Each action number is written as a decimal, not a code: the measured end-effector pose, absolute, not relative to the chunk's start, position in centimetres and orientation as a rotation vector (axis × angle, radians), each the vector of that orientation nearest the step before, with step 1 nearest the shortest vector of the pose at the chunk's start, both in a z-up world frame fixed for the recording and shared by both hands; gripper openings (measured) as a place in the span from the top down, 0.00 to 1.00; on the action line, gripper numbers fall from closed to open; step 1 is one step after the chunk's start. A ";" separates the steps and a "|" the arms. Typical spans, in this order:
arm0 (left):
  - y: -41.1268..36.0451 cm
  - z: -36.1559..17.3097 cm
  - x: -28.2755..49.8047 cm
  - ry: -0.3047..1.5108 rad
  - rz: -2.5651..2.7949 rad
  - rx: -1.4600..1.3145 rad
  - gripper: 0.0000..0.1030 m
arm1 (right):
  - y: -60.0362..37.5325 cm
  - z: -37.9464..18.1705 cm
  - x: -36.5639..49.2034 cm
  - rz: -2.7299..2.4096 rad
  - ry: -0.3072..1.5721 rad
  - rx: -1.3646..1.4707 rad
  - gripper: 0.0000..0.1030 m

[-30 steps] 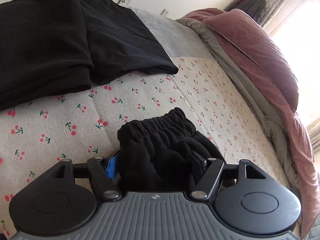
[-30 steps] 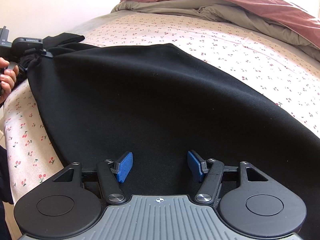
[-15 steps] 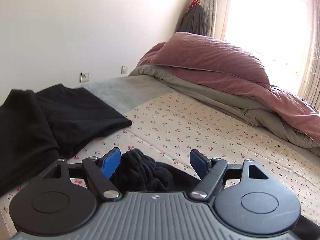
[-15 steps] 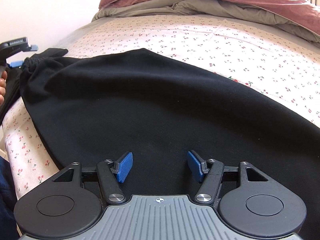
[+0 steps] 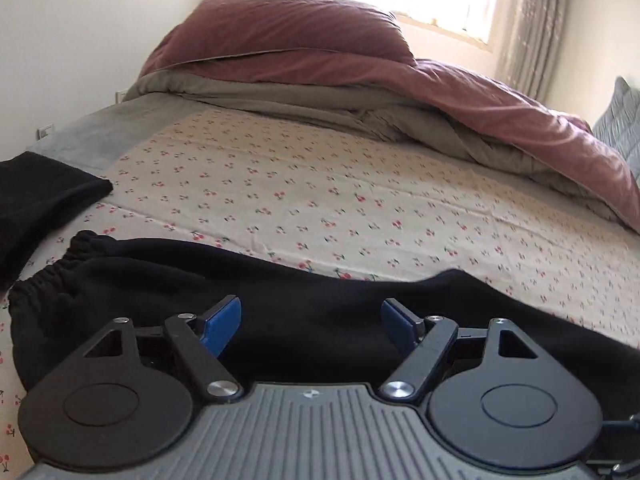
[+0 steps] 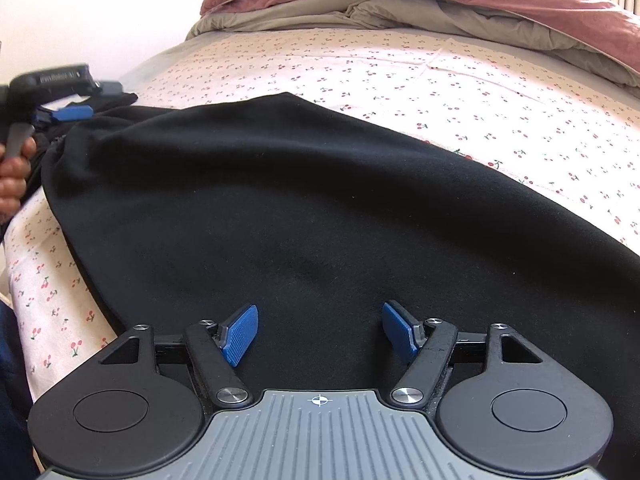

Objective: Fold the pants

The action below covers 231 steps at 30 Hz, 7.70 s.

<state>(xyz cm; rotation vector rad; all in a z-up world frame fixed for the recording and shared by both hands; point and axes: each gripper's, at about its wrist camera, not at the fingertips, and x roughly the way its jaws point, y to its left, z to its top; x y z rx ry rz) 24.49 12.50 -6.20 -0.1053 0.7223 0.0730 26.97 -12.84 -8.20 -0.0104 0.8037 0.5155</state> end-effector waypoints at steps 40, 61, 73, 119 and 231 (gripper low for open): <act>13.2 -11.4 25.5 0.831 0.057 -0.174 0.14 | -12.5 -7.6 27.1 0.628 0.789 -0.040 0.25; 2.3 -12.4 19.9 0.819 -0.147 0.092 0.15 | -9.1 -9.1 21.3 0.654 0.764 -0.314 0.26; -1.6 -11.6 20.7 0.802 -0.193 0.060 0.16 | -26.6 -6.8 19.4 0.386 0.657 0.226 0.40; -8.4 -12.8 20.6 0.778 -0.403 0.076 0.14 | -44.4 -13.7 16.6 -0.264 0.583 0.820 0.66; 5.2 -10.4 26.0 0.905 -0.203 -0.399 0.79 | -7.0 -10.2 20.0 0.333 0.459 -0.452 0.59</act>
